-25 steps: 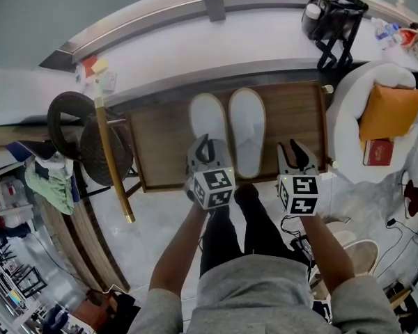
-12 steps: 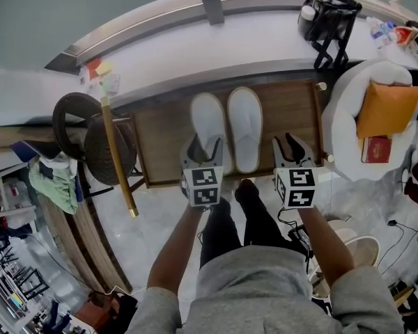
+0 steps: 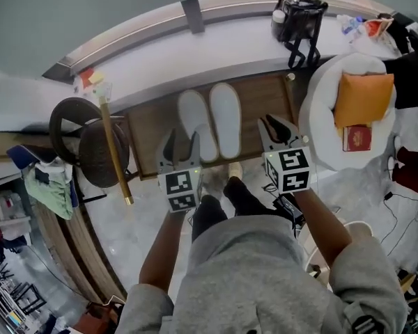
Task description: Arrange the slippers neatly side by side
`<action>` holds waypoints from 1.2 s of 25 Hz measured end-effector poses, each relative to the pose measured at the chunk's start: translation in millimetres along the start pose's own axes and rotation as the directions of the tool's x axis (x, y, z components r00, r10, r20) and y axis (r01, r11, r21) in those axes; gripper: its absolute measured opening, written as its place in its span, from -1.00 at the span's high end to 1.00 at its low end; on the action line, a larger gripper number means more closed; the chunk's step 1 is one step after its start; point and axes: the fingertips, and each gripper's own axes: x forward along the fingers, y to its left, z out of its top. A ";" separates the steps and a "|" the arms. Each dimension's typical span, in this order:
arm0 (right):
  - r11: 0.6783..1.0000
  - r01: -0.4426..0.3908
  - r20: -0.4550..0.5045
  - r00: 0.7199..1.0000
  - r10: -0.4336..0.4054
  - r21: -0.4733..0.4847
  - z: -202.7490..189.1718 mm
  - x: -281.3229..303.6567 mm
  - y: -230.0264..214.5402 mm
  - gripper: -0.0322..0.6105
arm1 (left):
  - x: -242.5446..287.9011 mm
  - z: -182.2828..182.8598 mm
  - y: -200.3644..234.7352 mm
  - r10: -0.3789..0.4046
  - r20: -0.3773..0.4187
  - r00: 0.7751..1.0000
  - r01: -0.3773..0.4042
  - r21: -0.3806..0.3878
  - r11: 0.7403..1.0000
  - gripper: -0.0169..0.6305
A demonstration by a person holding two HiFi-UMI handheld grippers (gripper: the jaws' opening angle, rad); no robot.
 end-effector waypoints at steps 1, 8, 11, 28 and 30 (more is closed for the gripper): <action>1.000 -0.003 0.022 1.000 0.002 0.002 9.5 -9.4 0.9 0.70 | -10.8 10.1 0.1 0.005 0.025 1.000 -0.005 -0.004 1.000 0.26; 0.998 -0.064 0.193 0.979 0.059 0.017 77.2 -73.9 14.2 0.79 | -83.7 67.3 6.7 0.066 0.167 0.984 -0.058 -0.051 0.997 0.87; 0.996 -0.082 0.257 0.963 0.086 -0.028 105.8 -109.1 23.6 0.80 | -113.9 85.3 5.3 0.065 0.212 0.975 -0.049 -0.081 0.996 0.88; 0.993 -0.110 0.321 0.939 0.119 -0.047 132.9 -154.2 33.0 0.80 | -163.6 118.7 -1.6 0.101 0.253 0.962 -0.072 -0.121 0.990 0.88; 0.993 -0.111 0.319 0.940 0.117 -0.038 132.0 -152.8 33.6 0.80 | -162.3 116.9 -1.5 0.103 0.244 0.964 -0.076 -0.118 0.990 0.88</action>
